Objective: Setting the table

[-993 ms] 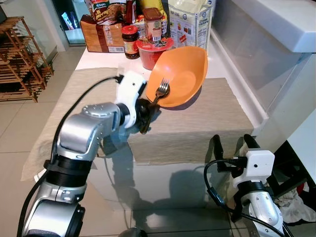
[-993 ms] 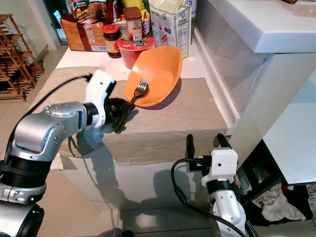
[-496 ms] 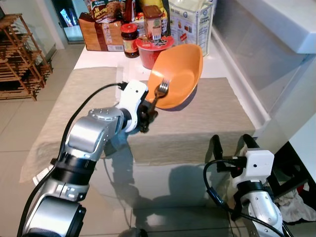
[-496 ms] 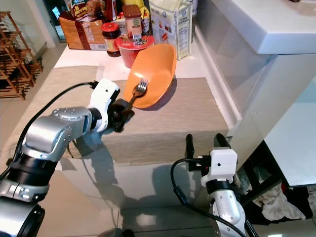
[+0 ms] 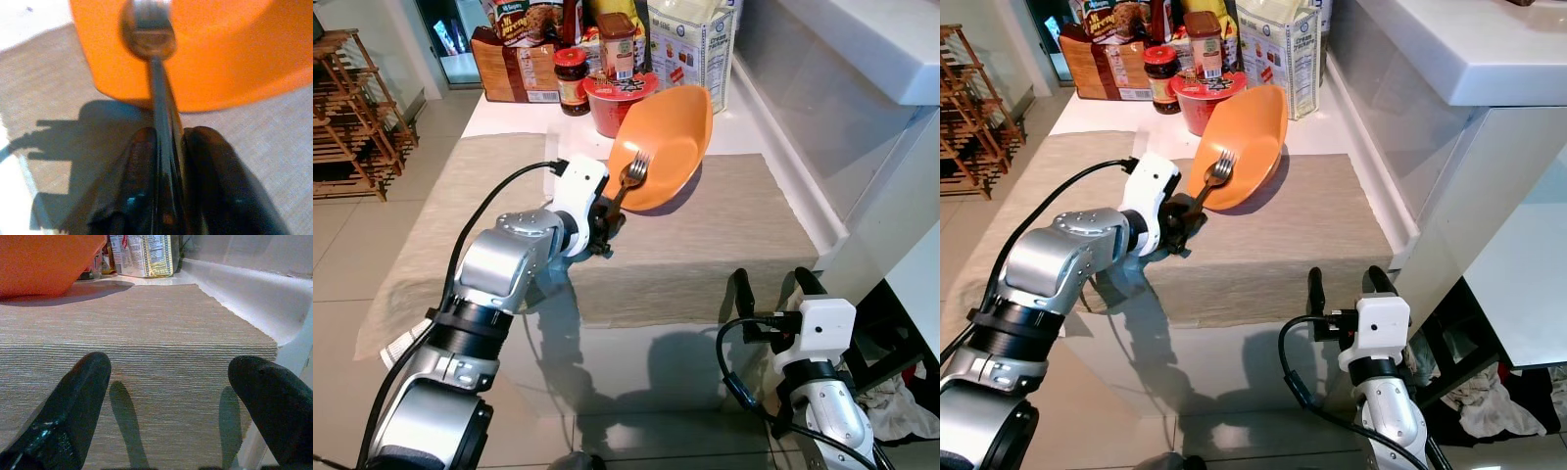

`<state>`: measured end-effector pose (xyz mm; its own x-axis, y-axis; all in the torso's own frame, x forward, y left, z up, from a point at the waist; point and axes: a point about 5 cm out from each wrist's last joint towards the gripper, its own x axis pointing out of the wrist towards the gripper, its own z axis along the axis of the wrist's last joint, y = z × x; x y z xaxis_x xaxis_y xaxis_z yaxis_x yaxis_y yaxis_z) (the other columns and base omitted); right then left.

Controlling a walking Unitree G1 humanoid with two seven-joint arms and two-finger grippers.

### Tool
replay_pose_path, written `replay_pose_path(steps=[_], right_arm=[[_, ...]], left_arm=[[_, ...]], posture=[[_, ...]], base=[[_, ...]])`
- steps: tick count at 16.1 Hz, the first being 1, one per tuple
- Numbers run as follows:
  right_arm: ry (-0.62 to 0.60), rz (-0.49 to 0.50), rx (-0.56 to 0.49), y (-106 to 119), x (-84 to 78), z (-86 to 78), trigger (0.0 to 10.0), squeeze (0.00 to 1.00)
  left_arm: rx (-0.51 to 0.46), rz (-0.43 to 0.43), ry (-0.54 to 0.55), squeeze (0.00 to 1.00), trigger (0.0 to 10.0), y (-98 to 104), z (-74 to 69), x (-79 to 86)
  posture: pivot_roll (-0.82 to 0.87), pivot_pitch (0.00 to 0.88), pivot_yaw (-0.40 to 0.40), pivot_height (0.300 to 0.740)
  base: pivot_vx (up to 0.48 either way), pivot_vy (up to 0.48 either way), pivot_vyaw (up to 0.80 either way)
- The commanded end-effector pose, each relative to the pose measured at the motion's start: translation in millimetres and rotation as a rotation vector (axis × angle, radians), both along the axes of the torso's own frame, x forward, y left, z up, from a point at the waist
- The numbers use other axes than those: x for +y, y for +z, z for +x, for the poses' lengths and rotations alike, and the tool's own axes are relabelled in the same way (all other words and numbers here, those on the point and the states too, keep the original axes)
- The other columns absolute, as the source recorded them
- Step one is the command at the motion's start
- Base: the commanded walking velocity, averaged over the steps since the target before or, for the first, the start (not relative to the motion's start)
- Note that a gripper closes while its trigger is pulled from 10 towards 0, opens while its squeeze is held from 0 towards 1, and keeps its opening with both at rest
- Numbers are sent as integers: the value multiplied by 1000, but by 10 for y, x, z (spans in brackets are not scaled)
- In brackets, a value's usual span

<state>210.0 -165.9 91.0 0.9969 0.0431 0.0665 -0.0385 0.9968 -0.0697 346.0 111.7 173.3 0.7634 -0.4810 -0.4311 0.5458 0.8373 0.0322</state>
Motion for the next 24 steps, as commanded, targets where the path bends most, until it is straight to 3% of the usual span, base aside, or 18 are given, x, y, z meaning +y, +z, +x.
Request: replay_pose_path(steps=[1, 5, 8, 16, 20, 24], right_arm=[[4, -5, 2, 14, -1, -1, 10000, 0], [4, -5, 4, 12, 2, 6, 10000, 0], [6, -8, 7, 5, -5, 11, 10000, 0], [14, -9, 8, -2, -3, 25, 10000, 0], [26, -11, 11, -9, 5, 38, 10000, 0], [32, -12, 15, -21, 10, 38, 10000, 0]], left_arm=[[-6, 14, 37, 0, 0, -2, 37, 55], [-17, -14, 90, 0, 0, -61, 72, 96], [-131, -73, 125, 0, 0, 171, 133, 113], [-265, -132, 110, 0, 0, 442, 131, 85], [-253, 83, 276, 0, 0, 214, 174, 363], [-221, 181, 317, 0, 0, 71, 167, 456]], posture=[[-127, 37, 61, 740], [-128, 37, 62, 740], [-126, 35, 56, 740], [-119, 30, 54, 740], [-115, 18, 48, 740], [-112, 9, 50, 740]], base=[[0, 0, 0], [0, 0, 0], [0, 0, 0], [0, 0, 0], [0, 0, 0], [0, 0, 0]])
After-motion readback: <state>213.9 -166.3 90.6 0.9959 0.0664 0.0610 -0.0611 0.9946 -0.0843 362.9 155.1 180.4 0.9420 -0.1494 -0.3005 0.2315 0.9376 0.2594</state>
